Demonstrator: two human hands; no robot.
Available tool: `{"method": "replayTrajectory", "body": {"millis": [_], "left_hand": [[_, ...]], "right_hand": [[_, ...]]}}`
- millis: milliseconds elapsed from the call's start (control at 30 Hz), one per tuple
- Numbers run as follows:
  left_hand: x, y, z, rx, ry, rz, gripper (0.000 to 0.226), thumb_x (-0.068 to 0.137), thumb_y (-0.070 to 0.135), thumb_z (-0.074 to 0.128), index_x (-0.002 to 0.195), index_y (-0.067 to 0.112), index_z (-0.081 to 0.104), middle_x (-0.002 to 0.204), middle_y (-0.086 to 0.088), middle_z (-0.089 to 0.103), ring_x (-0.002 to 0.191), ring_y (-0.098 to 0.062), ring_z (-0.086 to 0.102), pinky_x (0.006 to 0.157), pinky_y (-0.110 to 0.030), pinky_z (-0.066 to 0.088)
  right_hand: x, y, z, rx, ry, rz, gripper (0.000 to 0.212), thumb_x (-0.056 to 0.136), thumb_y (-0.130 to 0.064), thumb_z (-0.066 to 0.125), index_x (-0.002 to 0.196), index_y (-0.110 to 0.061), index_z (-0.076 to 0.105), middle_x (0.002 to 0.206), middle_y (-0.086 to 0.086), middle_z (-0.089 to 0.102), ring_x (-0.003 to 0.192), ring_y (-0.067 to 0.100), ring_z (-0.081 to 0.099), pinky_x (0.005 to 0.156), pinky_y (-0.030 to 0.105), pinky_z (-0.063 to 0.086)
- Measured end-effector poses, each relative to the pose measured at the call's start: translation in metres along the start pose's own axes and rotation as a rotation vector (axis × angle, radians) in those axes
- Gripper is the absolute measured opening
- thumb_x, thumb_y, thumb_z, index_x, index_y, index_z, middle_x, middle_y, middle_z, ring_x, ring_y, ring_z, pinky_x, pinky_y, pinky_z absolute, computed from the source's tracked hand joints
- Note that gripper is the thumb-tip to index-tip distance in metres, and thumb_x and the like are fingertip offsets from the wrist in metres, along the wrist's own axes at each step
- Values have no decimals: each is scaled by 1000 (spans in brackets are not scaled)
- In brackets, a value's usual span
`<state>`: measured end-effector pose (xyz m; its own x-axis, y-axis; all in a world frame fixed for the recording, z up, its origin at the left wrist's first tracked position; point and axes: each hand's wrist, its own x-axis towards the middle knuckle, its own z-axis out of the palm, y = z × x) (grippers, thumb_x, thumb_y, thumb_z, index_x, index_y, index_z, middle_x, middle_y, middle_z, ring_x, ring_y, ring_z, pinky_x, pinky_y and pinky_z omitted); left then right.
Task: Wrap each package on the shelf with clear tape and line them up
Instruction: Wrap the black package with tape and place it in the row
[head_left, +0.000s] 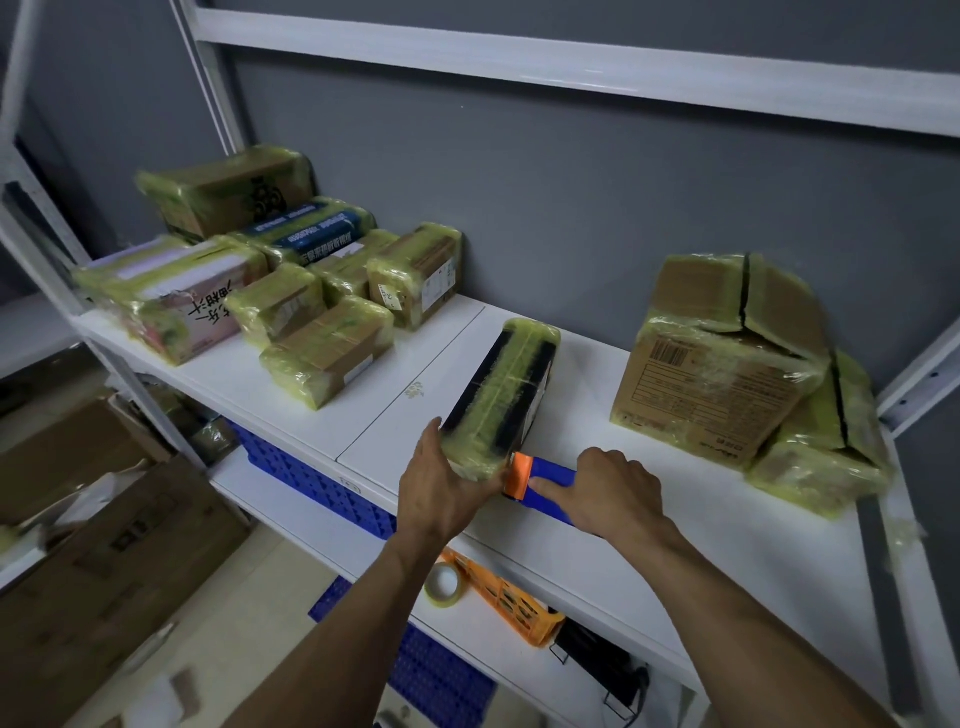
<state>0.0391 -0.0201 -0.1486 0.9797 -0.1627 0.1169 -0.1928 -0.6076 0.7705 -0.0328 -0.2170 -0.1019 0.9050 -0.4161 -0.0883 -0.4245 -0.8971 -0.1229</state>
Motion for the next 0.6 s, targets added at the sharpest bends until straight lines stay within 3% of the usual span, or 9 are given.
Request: {"method": "replayTrajectory", "body": {"millis": [133,233,300,467,600], "left_hand": [[4,-1,1,-6,14,-22,113,50,85,68,142,25,43,129,6,61,103,-9,54,78,-21,41],[2,4,-2,-15,35,-15,103,50,84,70,133,27,48,109,15,56,88,-3,51,65,-8,33],[2,7,-4,-7,34,-16,97,53,82,74,129,27,49,103,17,53,85,-5,52,62,-6,30],[3,9,-9,29,19,-22,98,55,79,77,130,23,50,104,13,57,86,-7,54,61,-9,33],[3,14,-12,47,1,-47,103,51,84,72,129,21,50,105,9,60,87,-11,56,67,-21,42]], "right_hand": [[-2,-3,3,-9,20,6,64,83,-85,51,88,-21,46,99,1,65,76,19,51,61,29,38],[-3,-6,5,-15,44,5,63,84,-83,52,90,-21,45,102,2,67,76,19,50,59,29,35],[-3,-7,4,-17,56,0,63,85,-82,52,90,-20,45,103,3,68,77,19,50,60,29,36],[-7,-11,4,-64,83,-11,61,87,-81,50,92,-20,46,103,2,69,81,20,58,62,29,39],[-12,-15,4,-183,185,-50,62,90,-82,43,90,-20,48,96,1,71,85,20,70,61,27,39]]}}
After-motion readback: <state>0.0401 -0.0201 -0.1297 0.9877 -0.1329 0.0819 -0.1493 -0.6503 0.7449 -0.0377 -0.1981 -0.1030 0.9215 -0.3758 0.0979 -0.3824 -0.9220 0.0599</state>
